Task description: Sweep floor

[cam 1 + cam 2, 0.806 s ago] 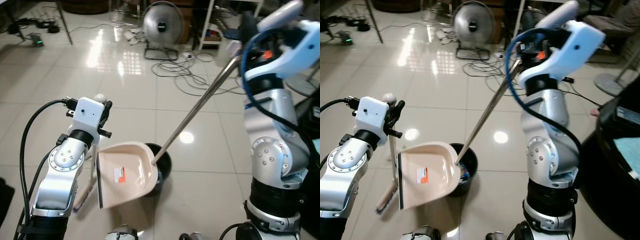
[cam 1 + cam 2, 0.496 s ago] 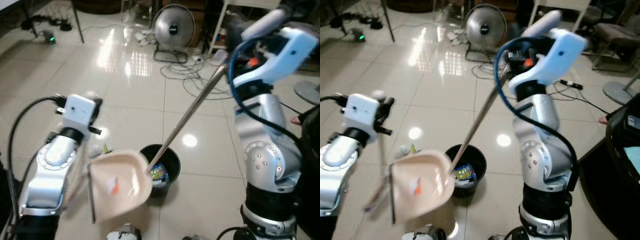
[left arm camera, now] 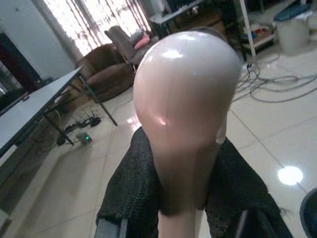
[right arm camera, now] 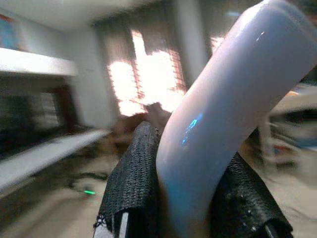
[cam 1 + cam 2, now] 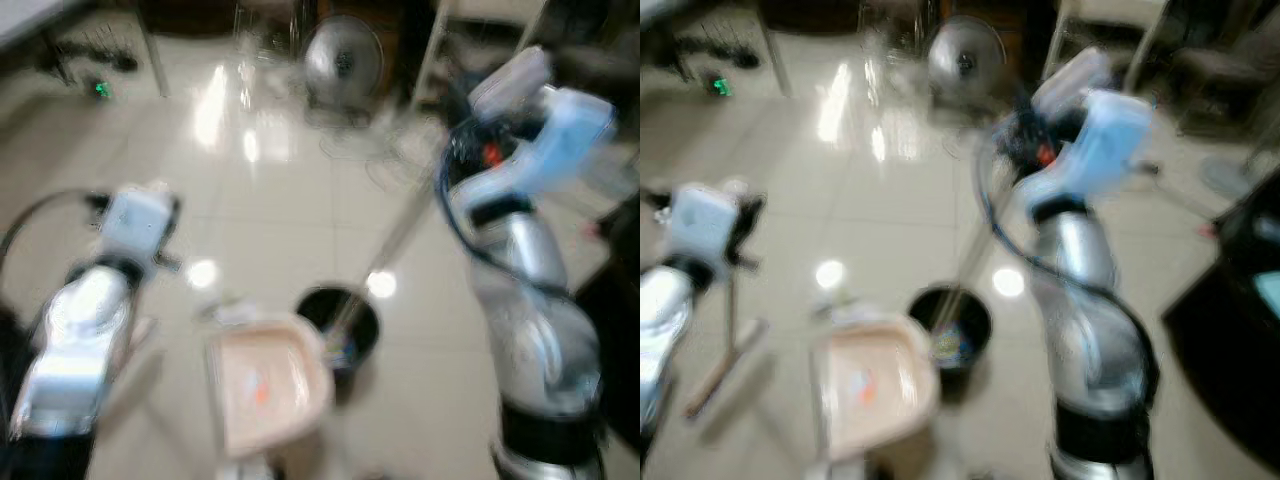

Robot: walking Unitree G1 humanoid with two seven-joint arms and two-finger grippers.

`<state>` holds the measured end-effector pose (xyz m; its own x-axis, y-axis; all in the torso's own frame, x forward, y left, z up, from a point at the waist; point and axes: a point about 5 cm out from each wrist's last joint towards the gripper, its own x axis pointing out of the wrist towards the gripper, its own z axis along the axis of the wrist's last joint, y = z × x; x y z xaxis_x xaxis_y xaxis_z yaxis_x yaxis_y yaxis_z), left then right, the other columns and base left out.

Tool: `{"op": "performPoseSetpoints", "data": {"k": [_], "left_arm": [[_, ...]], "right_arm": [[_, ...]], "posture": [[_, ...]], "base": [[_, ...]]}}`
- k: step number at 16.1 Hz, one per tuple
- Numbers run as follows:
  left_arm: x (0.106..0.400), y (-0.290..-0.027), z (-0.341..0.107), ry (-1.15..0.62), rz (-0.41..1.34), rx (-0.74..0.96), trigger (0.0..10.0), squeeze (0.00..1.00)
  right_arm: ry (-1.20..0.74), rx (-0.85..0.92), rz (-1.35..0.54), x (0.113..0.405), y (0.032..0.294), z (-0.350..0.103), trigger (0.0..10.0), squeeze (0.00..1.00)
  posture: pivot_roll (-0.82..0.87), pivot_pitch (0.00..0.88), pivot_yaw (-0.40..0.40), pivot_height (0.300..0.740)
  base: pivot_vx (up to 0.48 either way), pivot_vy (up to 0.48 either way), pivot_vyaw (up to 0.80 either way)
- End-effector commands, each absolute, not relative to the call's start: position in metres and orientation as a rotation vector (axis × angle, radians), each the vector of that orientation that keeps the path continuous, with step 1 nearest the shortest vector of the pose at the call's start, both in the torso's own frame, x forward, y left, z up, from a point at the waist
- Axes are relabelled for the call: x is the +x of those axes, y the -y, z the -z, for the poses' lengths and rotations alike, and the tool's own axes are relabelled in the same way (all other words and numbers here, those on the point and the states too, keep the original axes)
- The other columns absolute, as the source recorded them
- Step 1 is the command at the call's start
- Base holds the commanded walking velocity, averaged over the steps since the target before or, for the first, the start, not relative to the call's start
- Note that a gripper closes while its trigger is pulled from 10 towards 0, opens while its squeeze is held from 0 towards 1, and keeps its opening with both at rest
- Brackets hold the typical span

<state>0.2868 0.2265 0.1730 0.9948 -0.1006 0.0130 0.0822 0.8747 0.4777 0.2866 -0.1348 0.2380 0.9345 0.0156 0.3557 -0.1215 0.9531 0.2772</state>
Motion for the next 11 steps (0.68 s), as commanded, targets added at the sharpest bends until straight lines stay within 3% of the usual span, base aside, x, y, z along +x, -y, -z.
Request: {"op": "performPoseSetpoints", "data": {"k": [1, 3, 9, 11], "left_arm": [[0.289, -0.221, -0.181, 0.082, 0.114, 0.509, 10.0, 0.0], [0.293, -0.202, -0.168, 0.066, 0.165, 0.448, 10.0, 0.0], [0.285, -0.182, -0.153, 0.045, 0.203, 0.381, 10.0, 0.0], [0.278, -0.18, -0.15, 0.051, 0.202, 0.367, 10.0, 0.0]], "right_arm": [[0.406, 0.314, -0.067, 0.285, 0.133, -0.244, 10.0, 0.0], [0.38, 0.187, -0.036, 0.283, 0.136, -0.225, 10.0, 0.0], [0.282, 0.036, -0.036, 0.27, 0.138, -0.184, 10.0, 0.0], [0.293, -0.072, -0.014, 0.265, 0.145, -0.178, 10.0, 0.0]], "posture": [[0.12, 0.058, -0.03, 0.74], [0.11, 0.065, -0.028, 0.74], [0.11, 0.073, -0.029, 0.74], [0.1, 0.077, -0.03, 0.74]], "base": [[0.0, 0.382, 0.0], [0.0, 0.379, 0.0], [0.0, 0.378, 0.0], [0.0, 0.124, 0.0]]}}
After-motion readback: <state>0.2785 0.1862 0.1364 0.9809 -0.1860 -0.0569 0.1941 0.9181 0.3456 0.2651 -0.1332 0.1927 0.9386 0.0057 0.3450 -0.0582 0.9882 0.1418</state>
